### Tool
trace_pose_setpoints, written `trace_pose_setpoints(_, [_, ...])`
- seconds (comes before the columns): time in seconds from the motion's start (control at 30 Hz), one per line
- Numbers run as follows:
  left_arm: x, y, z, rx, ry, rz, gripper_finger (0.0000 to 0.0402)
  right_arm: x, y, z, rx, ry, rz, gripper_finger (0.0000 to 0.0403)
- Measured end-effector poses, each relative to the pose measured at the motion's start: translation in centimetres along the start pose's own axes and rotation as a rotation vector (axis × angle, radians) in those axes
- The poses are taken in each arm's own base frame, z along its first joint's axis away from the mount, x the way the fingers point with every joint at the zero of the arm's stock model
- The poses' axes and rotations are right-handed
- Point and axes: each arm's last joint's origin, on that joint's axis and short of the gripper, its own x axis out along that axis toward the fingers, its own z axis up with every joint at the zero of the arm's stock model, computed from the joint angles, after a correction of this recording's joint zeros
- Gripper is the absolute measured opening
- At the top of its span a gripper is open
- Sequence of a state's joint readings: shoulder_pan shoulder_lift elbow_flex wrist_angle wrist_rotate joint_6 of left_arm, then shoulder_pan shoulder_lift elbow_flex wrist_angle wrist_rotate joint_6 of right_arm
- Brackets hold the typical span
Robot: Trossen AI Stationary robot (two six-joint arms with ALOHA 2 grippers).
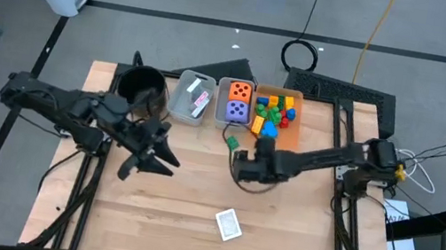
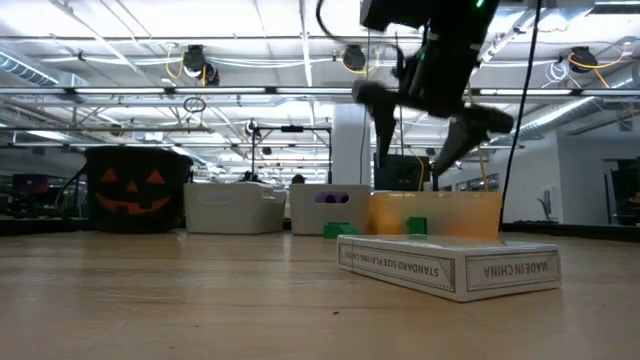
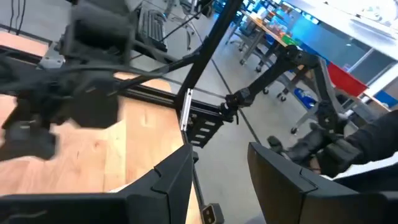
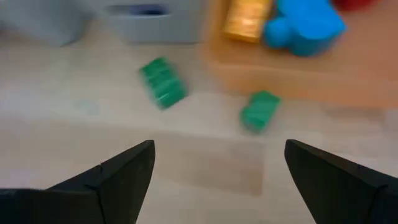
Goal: Pick & Place Toys
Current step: Put the right green game piece into the orange bin
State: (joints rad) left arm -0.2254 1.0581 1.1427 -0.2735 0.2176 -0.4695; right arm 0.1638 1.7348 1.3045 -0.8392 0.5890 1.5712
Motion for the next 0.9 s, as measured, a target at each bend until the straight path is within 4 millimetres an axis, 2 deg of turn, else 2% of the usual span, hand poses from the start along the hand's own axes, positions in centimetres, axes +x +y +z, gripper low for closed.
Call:
trace_pose_setpoints(0.1, [-0.8, -0.3, -0.2, 0.002, 0.014, 0.015, 0.0159, 1.7, -0.2, 0.2, 0.081, 0.009, -0.074, 0.0338])
trace_pose_setpoints(0.3, [-1.2, -0.5, -0.6, 0.008, 0.036, 0.043, 0.0159, 4.1, 0.0, 0.3, 0.105, 0.040, -0.133, 0.0321])
trace_pose_setpoints(0.6, [-1.2, -0.5, -0.7, 0.025, 0.036, 0.063, 0.0159, 5.2, -1.0, 1.5, 0.108, 0.042, -0.224, 0.0322])
trace_pose_setpoints(0.9, [-1.2, -0.4, -0.7, 0.046, 0.028, 0.081, 0.0159, 7.4, -2.8, 1.2, 0.145, 0.103, -0.259, 0.0322])
